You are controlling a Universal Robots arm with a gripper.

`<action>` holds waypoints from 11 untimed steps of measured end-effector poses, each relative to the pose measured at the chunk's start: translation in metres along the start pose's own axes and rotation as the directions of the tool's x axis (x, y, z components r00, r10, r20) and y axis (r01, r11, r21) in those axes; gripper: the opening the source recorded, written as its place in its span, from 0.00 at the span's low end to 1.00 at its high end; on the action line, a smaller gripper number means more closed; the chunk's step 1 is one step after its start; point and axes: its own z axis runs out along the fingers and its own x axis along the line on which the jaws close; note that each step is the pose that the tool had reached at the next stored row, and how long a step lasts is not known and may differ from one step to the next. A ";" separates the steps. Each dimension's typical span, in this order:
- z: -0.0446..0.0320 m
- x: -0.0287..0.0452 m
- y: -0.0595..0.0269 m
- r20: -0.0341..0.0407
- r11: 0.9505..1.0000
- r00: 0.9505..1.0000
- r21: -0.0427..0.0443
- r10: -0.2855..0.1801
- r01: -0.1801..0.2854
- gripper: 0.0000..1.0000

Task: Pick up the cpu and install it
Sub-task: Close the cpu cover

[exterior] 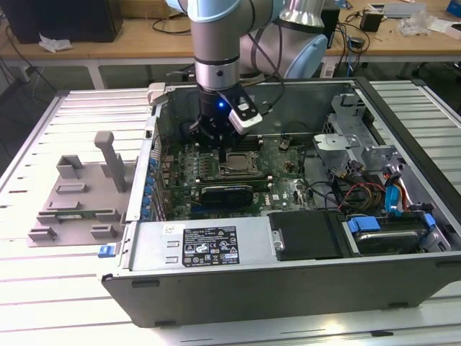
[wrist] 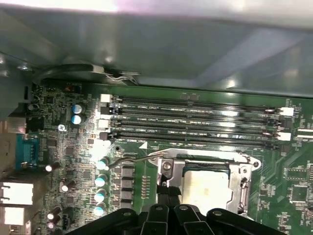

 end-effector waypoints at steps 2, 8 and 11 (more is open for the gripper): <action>0.0004 -0.0113 -0.0012 -0.001 1.000 1.000 0.000 0.000 0.000 0.11; 0.0008 -0.0296 -0.0032 -0.003 1.000 1.000 0.000 0.000 0.000 0.11; -0.0051 -0.0298 -0.0034 -0.003 1.000 1.000 0.000 0.000 0.000 0.11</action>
